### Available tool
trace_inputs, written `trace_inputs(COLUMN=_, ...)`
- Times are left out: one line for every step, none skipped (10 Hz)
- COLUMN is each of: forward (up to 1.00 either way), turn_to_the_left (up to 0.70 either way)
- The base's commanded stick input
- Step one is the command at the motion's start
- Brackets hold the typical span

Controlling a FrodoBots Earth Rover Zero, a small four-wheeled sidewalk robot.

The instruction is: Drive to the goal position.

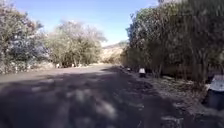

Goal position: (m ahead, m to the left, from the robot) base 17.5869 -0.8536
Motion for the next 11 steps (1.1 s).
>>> trace_inputs(forward=1.0, turn_to_the_left=0.0)
trace_inputs(forward=1.0, turn_to_the_left=0.0)
trace_inputs(forward=1.0, turn_to_the_left=0.0)
trace_inputs(forward=1.0, turn_to_the_left=0.0)
trace_inputs(forward=1.0, turn_to_the_left=0.0)
trace_inputs(forward=1.0, turn_to_the_left=0.0)
trace_inputs(forward=1.0, turn_to_the_left=0.1)
trace_inputs(forward=1.0, turn_to_the_left=0.21)
trace_inputs(forward=1.0, turn_to_the_left=0.22)
trace_inputs(forward=1.0, turn_to_the_left=0.11)
trace_inputs(forward=1.0, turn_to_the_left=0.0)
